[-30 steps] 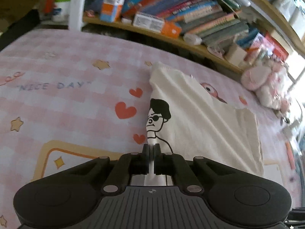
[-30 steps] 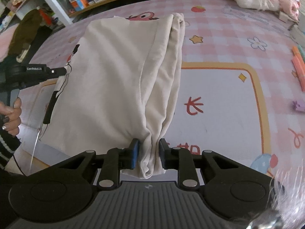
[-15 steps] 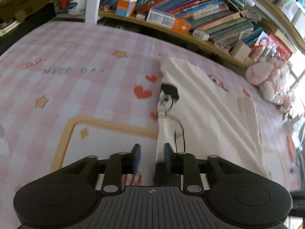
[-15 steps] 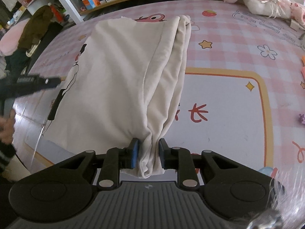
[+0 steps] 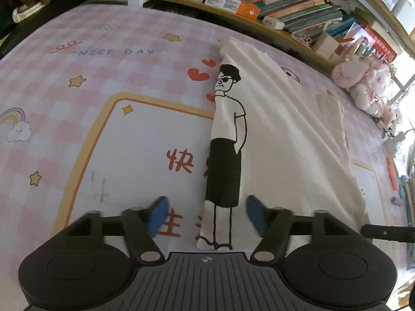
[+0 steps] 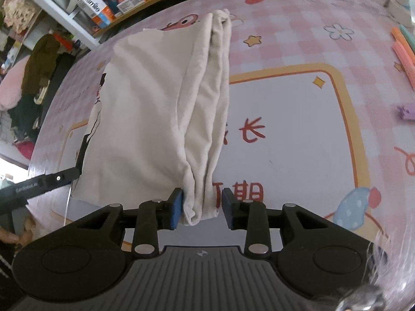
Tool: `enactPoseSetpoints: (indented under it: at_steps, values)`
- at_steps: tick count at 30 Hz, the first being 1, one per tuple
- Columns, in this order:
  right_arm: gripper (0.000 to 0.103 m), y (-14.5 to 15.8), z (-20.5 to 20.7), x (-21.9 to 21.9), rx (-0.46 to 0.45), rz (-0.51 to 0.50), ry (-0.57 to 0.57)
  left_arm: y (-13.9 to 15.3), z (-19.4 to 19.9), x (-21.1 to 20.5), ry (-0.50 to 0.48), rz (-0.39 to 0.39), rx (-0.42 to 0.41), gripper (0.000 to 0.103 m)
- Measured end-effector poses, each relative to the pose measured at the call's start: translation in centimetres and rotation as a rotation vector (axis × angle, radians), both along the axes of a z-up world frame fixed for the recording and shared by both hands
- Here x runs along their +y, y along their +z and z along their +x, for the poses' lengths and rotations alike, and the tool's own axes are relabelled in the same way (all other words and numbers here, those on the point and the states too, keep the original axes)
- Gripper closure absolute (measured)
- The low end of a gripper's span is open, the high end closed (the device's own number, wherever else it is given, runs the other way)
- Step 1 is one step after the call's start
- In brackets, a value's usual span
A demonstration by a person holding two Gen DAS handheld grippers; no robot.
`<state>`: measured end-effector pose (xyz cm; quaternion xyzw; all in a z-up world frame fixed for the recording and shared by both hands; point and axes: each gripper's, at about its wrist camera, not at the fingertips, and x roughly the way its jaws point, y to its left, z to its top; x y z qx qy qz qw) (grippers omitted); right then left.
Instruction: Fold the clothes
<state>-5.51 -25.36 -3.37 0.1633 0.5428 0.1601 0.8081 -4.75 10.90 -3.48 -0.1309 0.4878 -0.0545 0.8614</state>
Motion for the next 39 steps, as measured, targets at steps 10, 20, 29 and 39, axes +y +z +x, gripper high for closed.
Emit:
enactPoseSetpoints:
  at_steps: [10,20,29,39]
  values:
    - [0.066,-0.1,-0.9,0.1,0.023,0.015,-0.119,0.4,-0.4,0.4,-0.065,0.018,-0.045,0.027]
    - [0.061,0.1,-1.6,1.4,0.012,-0.001,-0.207,1.5,-1.3,0.0,-0.171,0.136,-0.140,0.022]
    - [0.067,0.5,-1.7,4.2,-0.040,-0.175,-0.134,1.9,-2.6,-1.7,-0.362,0.170,-0.228,0.012]
    - [0.083,0.5,-1.5,5.1,-0.045,-0.209,-0.095,2.2,-5.2,-5.2,-0.526,0.331,-0.419,0.003]
